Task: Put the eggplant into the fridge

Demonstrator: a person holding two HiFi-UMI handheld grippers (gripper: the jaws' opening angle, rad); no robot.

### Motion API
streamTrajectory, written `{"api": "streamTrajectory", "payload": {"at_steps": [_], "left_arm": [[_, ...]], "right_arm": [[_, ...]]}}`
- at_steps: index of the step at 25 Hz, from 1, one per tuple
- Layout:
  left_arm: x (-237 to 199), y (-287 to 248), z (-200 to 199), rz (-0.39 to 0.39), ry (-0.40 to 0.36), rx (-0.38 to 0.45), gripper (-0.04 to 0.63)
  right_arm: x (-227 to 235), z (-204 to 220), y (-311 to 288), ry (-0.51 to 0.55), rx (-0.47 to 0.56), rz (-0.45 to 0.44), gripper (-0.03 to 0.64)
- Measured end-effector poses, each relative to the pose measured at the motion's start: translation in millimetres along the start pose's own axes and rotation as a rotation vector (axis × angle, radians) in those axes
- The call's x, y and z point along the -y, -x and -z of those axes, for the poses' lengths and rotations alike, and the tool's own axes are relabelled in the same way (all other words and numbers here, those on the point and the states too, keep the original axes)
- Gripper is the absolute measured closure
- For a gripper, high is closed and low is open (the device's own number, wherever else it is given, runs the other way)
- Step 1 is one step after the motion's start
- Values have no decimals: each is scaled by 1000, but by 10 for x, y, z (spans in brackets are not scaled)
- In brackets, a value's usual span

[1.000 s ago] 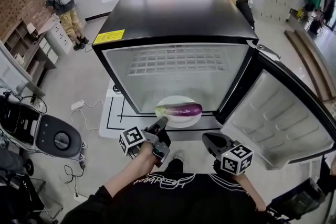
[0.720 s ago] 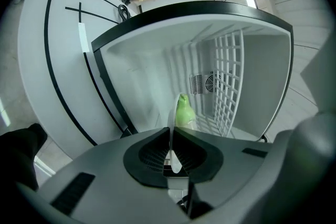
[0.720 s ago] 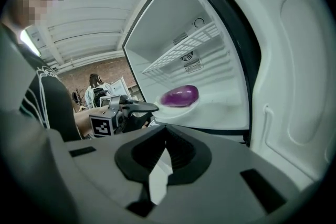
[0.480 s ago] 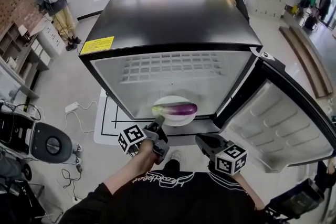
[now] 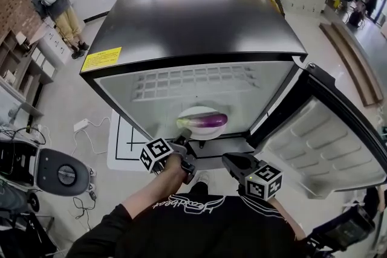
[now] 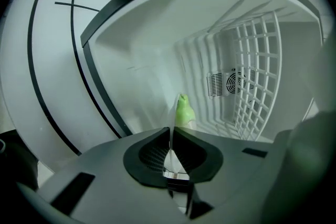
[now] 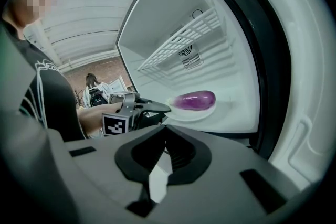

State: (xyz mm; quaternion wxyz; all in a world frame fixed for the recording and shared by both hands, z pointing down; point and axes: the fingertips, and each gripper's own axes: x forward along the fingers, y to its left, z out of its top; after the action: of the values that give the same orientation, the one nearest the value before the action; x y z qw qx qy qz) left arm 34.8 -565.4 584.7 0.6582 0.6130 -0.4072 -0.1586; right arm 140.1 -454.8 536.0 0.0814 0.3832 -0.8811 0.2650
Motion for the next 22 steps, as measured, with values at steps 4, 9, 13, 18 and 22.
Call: {"api": "streamTrajectory", "payload": {"at_steps": [4, 9, 13, 18, 22], "left_arm": [[9, -151, -40, -16, -10, 4, 569], [-13, -332, -126, -52, -8, 19, 569], [-42, -459, -176, -73, 1, 23, 570], [2, -578, -197, -72, 5, 22, 569], [4, -643, -233, -86, -9, 28, 569]], "right_arm": [[62, -12, -41, -1, -3, 13, 611], [110, -58, -92, -6, 1, 23, 611], [147, -112, -146, -6, 8, 19, 611], [172, -127, -190, -6, 5, 11, 611], [193, -160, -203, -11, 13, 10, 611]]}}
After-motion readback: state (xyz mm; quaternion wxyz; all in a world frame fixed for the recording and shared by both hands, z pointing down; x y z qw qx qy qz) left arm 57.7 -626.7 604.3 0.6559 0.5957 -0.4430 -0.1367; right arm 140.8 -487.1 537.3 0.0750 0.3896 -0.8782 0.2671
